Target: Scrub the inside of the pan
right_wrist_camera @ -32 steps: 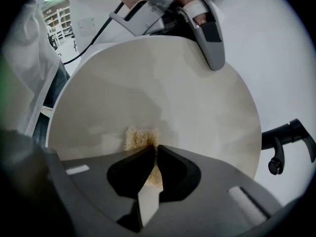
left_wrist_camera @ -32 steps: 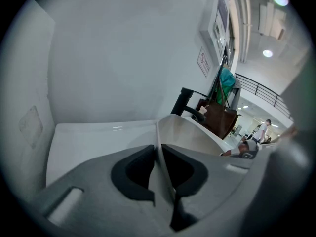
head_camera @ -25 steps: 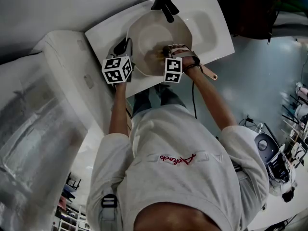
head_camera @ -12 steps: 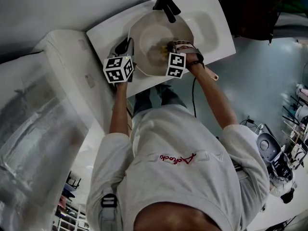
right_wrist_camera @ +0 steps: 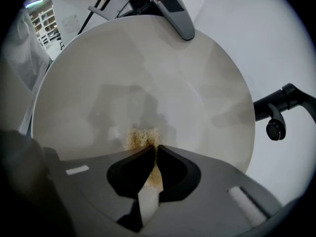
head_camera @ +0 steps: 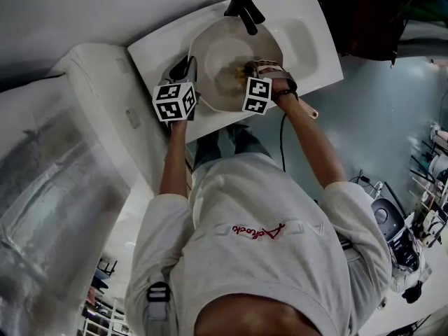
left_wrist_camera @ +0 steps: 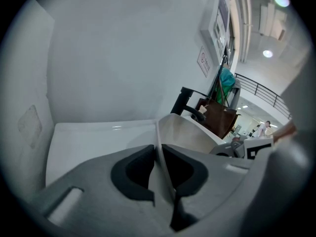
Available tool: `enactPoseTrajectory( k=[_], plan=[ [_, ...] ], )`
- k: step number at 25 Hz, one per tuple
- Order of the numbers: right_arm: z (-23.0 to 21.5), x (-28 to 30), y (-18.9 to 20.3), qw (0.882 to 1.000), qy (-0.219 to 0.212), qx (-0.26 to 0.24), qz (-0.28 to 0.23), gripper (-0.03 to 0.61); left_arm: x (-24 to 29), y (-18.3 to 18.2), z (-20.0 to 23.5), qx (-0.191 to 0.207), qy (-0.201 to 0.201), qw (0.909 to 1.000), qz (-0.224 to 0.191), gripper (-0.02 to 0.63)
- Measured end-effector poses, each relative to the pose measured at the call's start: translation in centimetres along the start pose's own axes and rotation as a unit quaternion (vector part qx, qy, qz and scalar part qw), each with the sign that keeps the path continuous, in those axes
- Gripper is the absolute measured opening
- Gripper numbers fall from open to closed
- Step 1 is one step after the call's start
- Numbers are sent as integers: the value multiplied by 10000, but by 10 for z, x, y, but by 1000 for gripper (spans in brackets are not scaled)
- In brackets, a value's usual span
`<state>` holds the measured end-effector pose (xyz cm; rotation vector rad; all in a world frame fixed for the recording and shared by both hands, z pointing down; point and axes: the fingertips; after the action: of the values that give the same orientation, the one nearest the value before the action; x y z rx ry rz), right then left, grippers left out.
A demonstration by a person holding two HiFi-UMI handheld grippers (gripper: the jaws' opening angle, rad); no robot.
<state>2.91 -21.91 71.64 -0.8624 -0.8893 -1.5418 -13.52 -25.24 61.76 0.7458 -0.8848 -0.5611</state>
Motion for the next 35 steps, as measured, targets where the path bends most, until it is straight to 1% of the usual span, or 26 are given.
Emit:
enactPoseTrajectory(
  k=[10,13,17,20,22,25,27,29,31,32,35],
  plan=[
    [-8,-9,-13,9997,138,8,-179,31,0,0,-1,-2,8,10000,7,43],
    [-10,-12,-16,9995,193,106,-241,31,0,0,0,15,2,10000,23,43],
    [-10,-16,-18,9980,172,512,-329,31,-1,0,-1,61,31,9999,87,48],
    [-13,-20,-19,9947,111,939,-408,31,-6,-6,-1,107,12,9999,72,67],
    [-19,-24,-18,9900,118,1321,-475,31,-10,-13,-1,212,-27,9998,36,79],
    [-30,-31,-17,9765,173,2047,-649,31,-17,-21,-1,318,-79,9995,-49,91],
    [-39,-39,-17,9630,264,2554,-823,31,-22,-26,-1,355,-151,9991,-148,91],
    [-50,-50,-16,9463,437,3023,-1056,31,-28,-30,0,408,-240,9986,-229,91],
    [-60,-60,-14,9266,606,3478,-1297,31,-33,-34,-1,455,-323,9980,-310,91],
    [-65,-65,-12,9149,670,3726,-1402,31,-35,-37,-2,468,-354,9977,-352,91],
    [-78,-79,-1,8762,836,4452,-1644,31,-40,-41,-8,515,-385,9970,-427,91]
  ],
)
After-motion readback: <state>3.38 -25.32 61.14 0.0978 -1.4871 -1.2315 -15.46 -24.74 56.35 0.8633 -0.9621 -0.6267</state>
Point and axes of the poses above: the fingertips, and each gripper's own axes: x forward along the fingers, z to its left, y out of its underside, and after that the axes turned 8 degrees about y, right-handed
